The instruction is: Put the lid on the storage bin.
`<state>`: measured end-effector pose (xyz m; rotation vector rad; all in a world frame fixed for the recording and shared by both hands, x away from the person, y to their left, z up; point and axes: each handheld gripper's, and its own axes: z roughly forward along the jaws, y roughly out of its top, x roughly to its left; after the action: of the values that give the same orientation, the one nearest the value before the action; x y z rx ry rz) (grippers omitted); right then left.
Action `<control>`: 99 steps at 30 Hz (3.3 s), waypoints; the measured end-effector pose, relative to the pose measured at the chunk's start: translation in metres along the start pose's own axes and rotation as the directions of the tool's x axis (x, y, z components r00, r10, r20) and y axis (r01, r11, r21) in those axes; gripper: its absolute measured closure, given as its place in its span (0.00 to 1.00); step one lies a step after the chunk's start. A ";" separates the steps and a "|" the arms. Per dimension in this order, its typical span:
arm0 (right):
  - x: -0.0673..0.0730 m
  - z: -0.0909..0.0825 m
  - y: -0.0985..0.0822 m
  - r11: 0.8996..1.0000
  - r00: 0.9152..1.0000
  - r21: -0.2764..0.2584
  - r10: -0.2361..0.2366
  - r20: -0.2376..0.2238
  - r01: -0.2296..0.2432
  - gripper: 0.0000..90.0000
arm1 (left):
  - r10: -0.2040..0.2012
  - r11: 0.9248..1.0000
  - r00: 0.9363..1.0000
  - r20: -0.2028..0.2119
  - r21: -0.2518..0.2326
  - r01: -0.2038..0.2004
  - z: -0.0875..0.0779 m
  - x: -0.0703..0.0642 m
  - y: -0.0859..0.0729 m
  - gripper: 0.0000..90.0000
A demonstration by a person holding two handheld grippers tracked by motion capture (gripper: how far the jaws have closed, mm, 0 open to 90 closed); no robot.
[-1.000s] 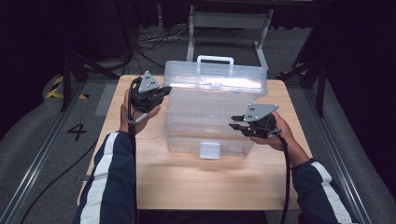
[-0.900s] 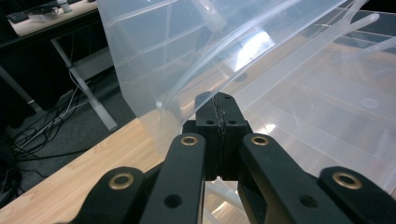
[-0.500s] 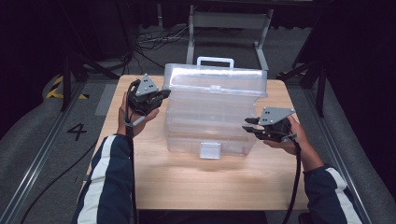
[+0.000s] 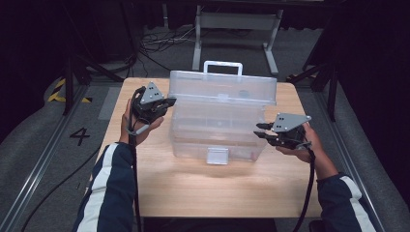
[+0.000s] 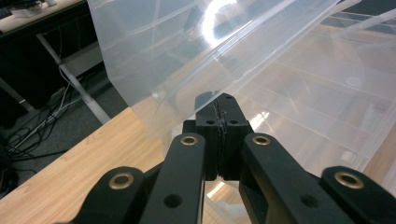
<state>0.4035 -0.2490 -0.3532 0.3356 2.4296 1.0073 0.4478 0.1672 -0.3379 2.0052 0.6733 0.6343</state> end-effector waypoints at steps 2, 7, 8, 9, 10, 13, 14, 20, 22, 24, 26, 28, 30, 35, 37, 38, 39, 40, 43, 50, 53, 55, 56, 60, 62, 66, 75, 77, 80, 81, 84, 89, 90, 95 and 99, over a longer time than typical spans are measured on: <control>-0.001 0.000 -0.001 1.000 1.000 -0.007 0.006 -0.005 -0.006 0.80 | 0.004 1.000 1.000 0.007 0.000 -0.004 0.000 0.000 -0.001 0.99; 0.001 0.001 -0.001 1.000 1.000 -0.005 0.003 0.000 -0.003 0.80 | 0.007 1.000 1.000 0.016 -0.001 -0.007 -0.001 -0.003 -0.004 0.99; 0.001 0.001 -0.001 1.000 1.000 -0.006 0.005 0.001 -0.005 0.80 | 0.008 1.000 1.000 0.016 -0.001 -0.008 -0.001 -0.003 -0.005 0.99; 0.002 0.001 -0.001 1.000 1.000 -0.007 0.007 0.001 -0.007 0.80 | 0.014 1.000 1.000 0.014 0.008 -0.015 -0.002 -0.003 -0.006 0.99; 0.002 0.001 -0.002 1.000 1.000 -0.008 0.008 0.003 -0.008 0.80 | 0.019 1.000 1.000 0.012 0.010 -0.020 -0.002 -0.005 -0.008 0.99; 0.007 0.001 -0.006 1.000 1.000 -0.006 0.008 0.000 -0.008 0.81 | 0.023 1.000 1.000 0.006 0.016 -0.023 -0.003 -0.007 -0.011 0.99; 0.007 0.001 -0.007 1.000 1.000 -0.007 0.011 -0.007 -0.011 0.81 | 0.016 1.000 1.000 0.011 0.014 -0.017 -0.003 -0.008 -0.012 0.99; 0.007 0.002 -0.010 0.999 1.000 -0.028 0.023 -0.012 -0.023 0.81 | 0.020 1.000 0.999 0.024 0.022 -0.021 -0.003 -0.010 -0.016 1.00; 0.007 0.004 -0.010 1.000 1.000 -0.020 0.022 -0.001 -0.022 0.82 | 0.017 1.000 0.999 0.030 0.025 -0.018 -0.002 -0.012 -0.018 0.99; 0.007 0.006 -0.012 0.999 1.000 -0.014 0.030 -0.003 -0.030 0.82 | 0.015 1.000 0.999 0.032 0.027 -0.016 0.000 -0.013 -0.020 0.99; 0.008 0.006 -0.013 0.999 0.999 -0.013 0.032 -0.005 -0.032 0.82 | 0.015 1.000 0.999 0.033 0.027 -0.016 -0.001 -0.015 -0.022 0.99; 0.008 0.004 -0.014 0.999 0.999 -0.015 0.036 0.002 -0.036 0.82 | 0.015 0.999 0.999 0.039 0.029 -0.016 -0.001 -0.015 -0.024 1.00; 0.008 0.003 -0.014 0.999 0.999 -0.017 0.040 0.003 -0.040 0.82 | 0.015 0.999 0.999 0.050 0.032 -0.016 -0.001 -0.015 -0.026 1.00; 0.008 0.001 -0.016 0.998 0.999 -0.024 0.054 0.003 -0.054 0.81 | 0.016 0.999 0.999 0.052 0.034 -0.018 -0.001 -0.017 -0.030 1.00; 0.008 0.000 -0.017 0.998 0.998 -0.028 0.059 0.008 -0.058 0.81 | 0.014 0.999 0.999 0.053 0.040 -0.016 -0.001 -0.017 -0.031 1.00; 0.007 -0.001 -0.017 0.997 0.998 -0.033 0.063 0.008 -0.063 0.81 | 0.005 0.999 0.998 0.058 0.039 -0.008 -0.001 -0.019 -0.033 1.00; 0.007 -0.003 -0.018 0.996 0.997 -0.040 0.074 0.005 -0.074 0.81 | 0.014 0.999 0.998 0.055 0.044 -0.017 -0.002 -0.018 -0.033 1.00; 0.006 -0.004 -0.019 0.996 0.997 -0.043 0.075 0.002 -0.075 0.82 | 0.014 0.999 0.999 0.050 0.042 -0.016 -0.002 -0.019 -0.034 1.00; 0.008 -0.010 -0.020 0.995 0.997 -0.055 0.082 0.012 -0.081 0.82 | 0.015 0.998 0.998 0.056 0.053 -0.018 -0.002 -0.019 -0.037 1.00; 0.010 -0.022 -0.024 0.992 0.995 -0.075 0.103 0.011 -0.102 0.81 | 0.014 0.997 0.999 0.048 0.070 -0.017 -0.004 -0.019 -0.043 1.00; 0.011 -0.024 -0.025 0.992 0.994 -0.069 0.111 0.014 -0.110 0.81 | -0.001 0.997 0.999 0.047 0.081 -0.003 -0.003 -0.018 -0.047 1.00; 0.010 -0.024 -0.027 0.992 0.993 -0.062 0.115 0.011 -0.114 0.81 | -0.004 0.996 0.998 0.055 0.087 0.000 -0.003 -0.018 -0.050 1.00; 0.010 -0.024 -0.028 0.991 0.993 -0.061 0.120 0.010 -0.120 0.81 | -0.008 0.996 0.998 0.055 0.087 0.003 -0.003 -0.018 -0.052 1.00; 0.010 -0.022 -0.030 0.991 0.992 -0.041 0.124 0.002 -0.124 0.81 | -0.005 0.996 0.999 0.052 0.092 0.000 -0.003 -0.018 -0.055 1.00; 0.011 -0.022 -0.032 0.992 0.992 -0.033 0.124 0.004 -0.124 0.80 | -0.011 0.995 0.998 0.058 0.095 0.005 -0.003 -0.018 -0.056 1.00; 0.011 -0.023 -0.036 0.990 0.990 -0.026 0.140 -0.005 -0.141 0.79 | -0.008 0.995 0.998 0.058 0.100 0.002 -0.002 -0.019 -0.057 1.00; 0.009 -0.027 -0.047 0.984 0.984 -0.013 0.178 0.009 -0.178 0.77 | -0.010 0.993 0.998 0.064 0.117 0.003 0.000 -0.020 -0.061 1.00; 0.008 -0.026 -0.048 0.984 0.984 -0.006 0.179 0.018 -0.179 0.76 | 0.000 0.993 0.999 0.048 0.121 -0.005 0.000 -0.020 -0.061 1.00; 0.008 -0.025 -0.049 0.984 0.984 0.001 0.177 0.025 -0.177 0.75 | 0.006 0.991 0.998 0.055 0.132 -0.013 0.002 -0.022 -0.064 1.00; 0.008 -0.025 -0.049 0.984 0.984 0.001 0.178 0.023 -0.178 0.75 | 0.012 0.989 0.998 0.060 0.144 -0.020 0.002 -0.023 -0.065 1.00; 0.009 -0.025 -0.049 0.984 0.984 0.004 0.177 0.025 -0.178 0.75 | 0.009 0.987 0.998 0.068 0.156 -0.020 0.004 -0.024 -0.068 1.00; 0.009 -0.023 -0.049 0.984 0.984 0.009 0.178 0.021 -0.178 0.74 | 0.017 0.984 0.998 0.064 0.176 -0.028 0.006 -0.026 -0.071 1.00; 0.009 -0.023 -0.049 0.984 0.984 0.012 0.176 0.021 -0.177 0.74 | 0.023 0.983 0.998 0.064 0.180 -0.034 0.006 -0.025 -0.072 1.00; 0.009 -0.021 -0.050 0.984 0.984 0.016 0.175 0.019 -0.175 0.73 | 0.019 0.982 0.998 0.059 0.186 -0.029 0.006 -0.025 -0.074 1.00; 0.010 -0.021 -0.050 0.984 0.984 0.020 0.176 0.014 -0.176 0.73 | 0.024 0.980 0.999 0.049 0.197 -0.033 0.006 -0.025 -0.076 1.00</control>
<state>0.3823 -0.2919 -0.3796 0.5711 2.4343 1.0498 0.4179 0.1804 -0.4109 2.2099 0.7041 0.5541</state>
